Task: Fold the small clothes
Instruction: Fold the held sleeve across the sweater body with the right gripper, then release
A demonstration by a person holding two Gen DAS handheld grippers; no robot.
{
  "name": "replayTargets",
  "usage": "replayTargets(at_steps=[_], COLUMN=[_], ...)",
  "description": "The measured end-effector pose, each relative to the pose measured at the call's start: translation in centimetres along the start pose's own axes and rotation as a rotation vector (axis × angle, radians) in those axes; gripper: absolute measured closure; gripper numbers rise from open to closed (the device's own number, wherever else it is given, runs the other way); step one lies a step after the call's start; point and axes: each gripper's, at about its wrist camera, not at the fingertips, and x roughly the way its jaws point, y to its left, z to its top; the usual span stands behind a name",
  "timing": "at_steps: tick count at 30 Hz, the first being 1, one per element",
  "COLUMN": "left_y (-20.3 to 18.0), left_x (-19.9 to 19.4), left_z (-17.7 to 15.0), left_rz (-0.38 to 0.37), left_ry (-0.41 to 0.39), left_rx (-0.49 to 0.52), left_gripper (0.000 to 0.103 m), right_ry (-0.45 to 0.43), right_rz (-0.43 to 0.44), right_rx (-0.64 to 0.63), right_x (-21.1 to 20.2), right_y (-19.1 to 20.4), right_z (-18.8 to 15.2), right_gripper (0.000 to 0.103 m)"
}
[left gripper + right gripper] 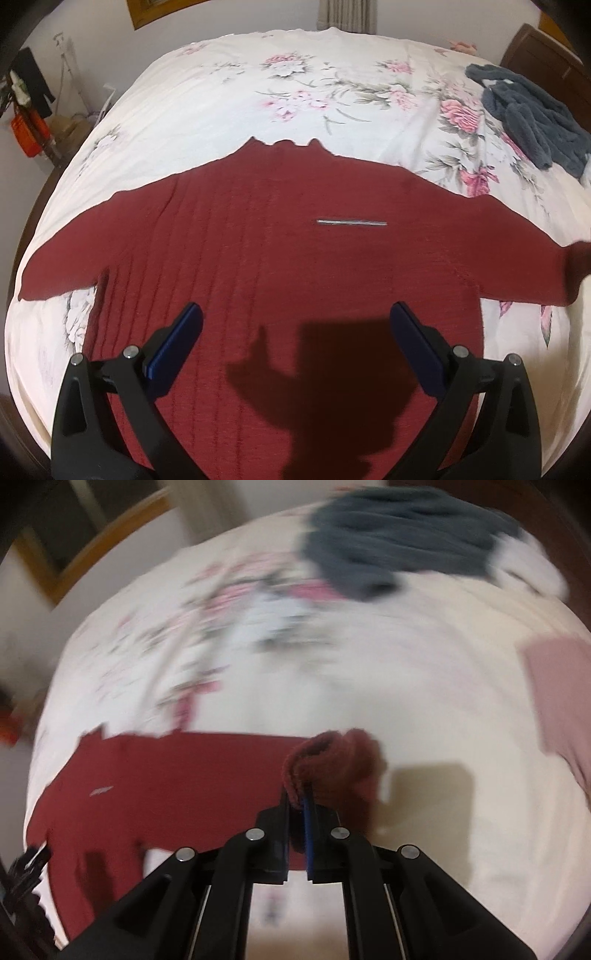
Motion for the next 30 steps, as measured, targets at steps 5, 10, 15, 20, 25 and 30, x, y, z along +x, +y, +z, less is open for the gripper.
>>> replayTargets(at_steps=[5,10,15,20,25,30], left_y=[1.8,3.5,4.3,4.2,2.6,-0.6], left_x=[0.4,1.1,1.6,2.2,3.0,4.2], left_z=[0.0,0.1,0.2,0.6,1.2,1.8], left_rz=[0.002,-0.002,-0.01,-0.034,-0.103,-0.194], left_ry=[0.001,0.012,0.018,0.033,0.061,0.089], left_rx=[-0.001,-0.021,-0.027,-0.028,-0.037,-0.028], left_gripper=[0.003,0.003,0.003,0.003,0.003,0.003], right_ry=[0.043,0.1,0.153,0.187,0.222,0.182], right_rz=[0.13,0.18,0.169,0.187,0.356,0.388], right_rx=[-0.105,-0.165,-0.169,-0.184,-0.162,-0.139], right_x=[2.9,7.0,9.8,11.3,10.4,6.7], right_y=[9.8,16.6,18.4,19.4,19.3,16.8], right_z=[-0.6,-1.4,-2.8,-3.6,-4.5,-6.1], right_gripper=[0.097,0.097,0.097,0.092,0.074,0.07])
